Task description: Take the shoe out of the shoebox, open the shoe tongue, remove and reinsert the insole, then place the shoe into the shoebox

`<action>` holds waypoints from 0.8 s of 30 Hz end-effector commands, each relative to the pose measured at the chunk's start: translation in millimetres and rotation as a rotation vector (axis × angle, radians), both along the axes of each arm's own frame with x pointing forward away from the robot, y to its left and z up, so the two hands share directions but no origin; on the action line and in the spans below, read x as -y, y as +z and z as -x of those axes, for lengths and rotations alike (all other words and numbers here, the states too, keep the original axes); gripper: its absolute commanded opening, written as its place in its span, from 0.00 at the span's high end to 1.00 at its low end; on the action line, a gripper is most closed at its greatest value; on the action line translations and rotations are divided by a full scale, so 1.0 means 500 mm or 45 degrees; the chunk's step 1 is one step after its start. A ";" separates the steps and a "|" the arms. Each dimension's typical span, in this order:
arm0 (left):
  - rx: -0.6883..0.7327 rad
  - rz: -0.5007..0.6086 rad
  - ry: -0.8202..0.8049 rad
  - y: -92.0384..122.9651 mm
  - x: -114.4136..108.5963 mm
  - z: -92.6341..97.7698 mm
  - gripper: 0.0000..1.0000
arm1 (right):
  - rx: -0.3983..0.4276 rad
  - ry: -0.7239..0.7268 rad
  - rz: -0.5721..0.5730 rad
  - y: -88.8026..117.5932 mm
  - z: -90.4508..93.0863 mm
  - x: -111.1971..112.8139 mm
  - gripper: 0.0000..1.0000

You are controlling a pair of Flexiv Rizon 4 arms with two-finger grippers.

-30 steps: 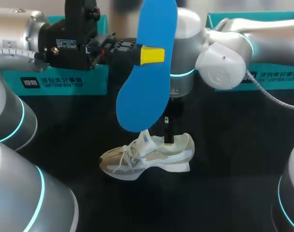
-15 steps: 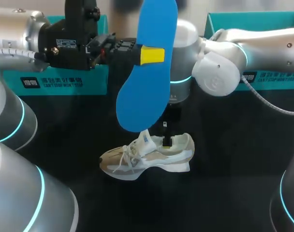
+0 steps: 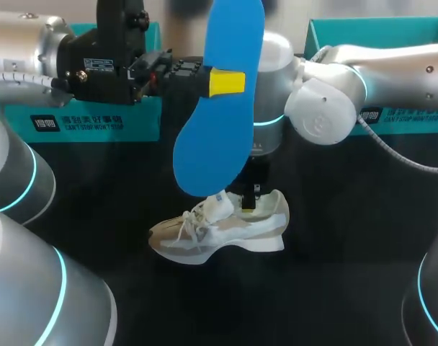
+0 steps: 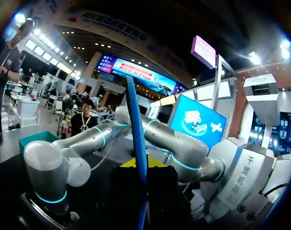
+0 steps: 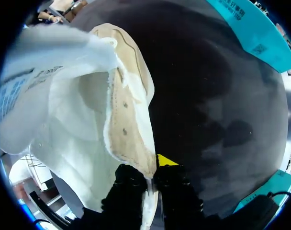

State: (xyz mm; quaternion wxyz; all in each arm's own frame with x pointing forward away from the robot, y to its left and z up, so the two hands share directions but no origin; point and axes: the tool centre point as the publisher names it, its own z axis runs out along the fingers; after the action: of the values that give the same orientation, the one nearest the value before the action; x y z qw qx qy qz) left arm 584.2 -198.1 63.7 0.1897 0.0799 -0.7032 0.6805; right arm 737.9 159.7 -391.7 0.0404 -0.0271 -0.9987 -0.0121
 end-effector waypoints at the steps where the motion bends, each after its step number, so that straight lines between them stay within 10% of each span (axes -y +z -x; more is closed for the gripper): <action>1: 0.000 0.001 0.003 -0.002 0.001 0.002 1.00 | 0.010 -0.001 0.000 0.008 0.010 0.001 1.00; 24: 0.000 0.001 0.003 -0.002 0.001 0.002 1.00 | 0.016 -0.411 -0.068 0.128 0.057 0.010 1.00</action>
State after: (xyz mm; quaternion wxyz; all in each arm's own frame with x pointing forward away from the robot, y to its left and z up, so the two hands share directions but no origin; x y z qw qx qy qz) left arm 584.2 -198.1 63.7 0.1897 0.0799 -0.7032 0.6805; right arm 717.2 161.1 -336.5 0.0412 -0.1720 -0.9834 -0.0411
